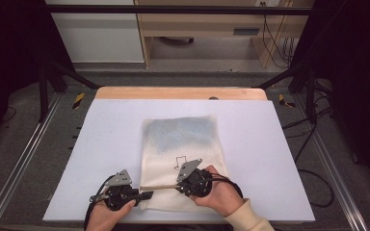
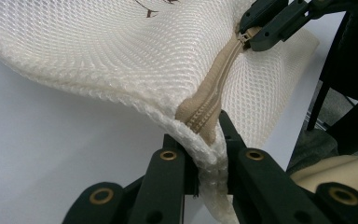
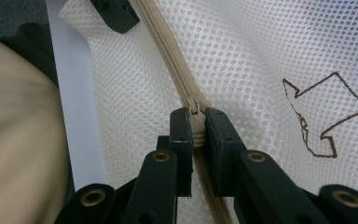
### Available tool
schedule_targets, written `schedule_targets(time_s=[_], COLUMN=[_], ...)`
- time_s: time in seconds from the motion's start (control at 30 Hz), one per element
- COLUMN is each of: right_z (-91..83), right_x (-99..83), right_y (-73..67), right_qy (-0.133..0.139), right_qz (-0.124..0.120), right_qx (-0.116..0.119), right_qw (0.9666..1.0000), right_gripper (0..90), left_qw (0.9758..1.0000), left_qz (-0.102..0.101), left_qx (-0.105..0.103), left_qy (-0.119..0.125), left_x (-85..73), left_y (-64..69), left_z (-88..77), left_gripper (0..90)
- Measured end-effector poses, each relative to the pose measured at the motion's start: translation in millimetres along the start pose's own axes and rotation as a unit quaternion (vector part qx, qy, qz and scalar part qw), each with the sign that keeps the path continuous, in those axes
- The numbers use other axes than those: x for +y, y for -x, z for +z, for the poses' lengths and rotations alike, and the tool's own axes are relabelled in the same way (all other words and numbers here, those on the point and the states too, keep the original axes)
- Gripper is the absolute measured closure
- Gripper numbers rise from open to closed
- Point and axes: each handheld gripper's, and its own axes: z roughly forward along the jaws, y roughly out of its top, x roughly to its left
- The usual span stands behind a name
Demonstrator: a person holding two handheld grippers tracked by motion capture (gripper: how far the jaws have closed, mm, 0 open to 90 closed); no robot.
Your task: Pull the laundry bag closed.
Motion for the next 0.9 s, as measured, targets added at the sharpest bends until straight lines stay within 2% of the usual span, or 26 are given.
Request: schedule_targets(time_s=[0.43, 0.73, 0.9], right_z=[1.5, 1.3, 1.9], right_x=[0.7, 0.2, -0.5], right_y=[-0.9, -1.9, -0.9], right_qy=[0.0, -0.001, 0.002], right_qz=[0.002, -0.005, 0.002], right_qx=[-0.003, -0.005, -0.002], right_qw=[1.0, 1.0, 1.0], right_gripper=[81.9, 81.9, 81.9], left_qw=[1.0, 1.0, 0.9999], left_qz=[0.004, 0.008, 0.01], left_qx=[0.001, 0.005, 0.01], left_qy=[0.0, -0.001, -0.002], left_x=[1.2, 1.8, 1.5], left_y=[-0.5, 0.5, 0.8], left_z=[-1.5, -1.7, -2.2], left_gripper=[83.8, 83.8, 83.8])
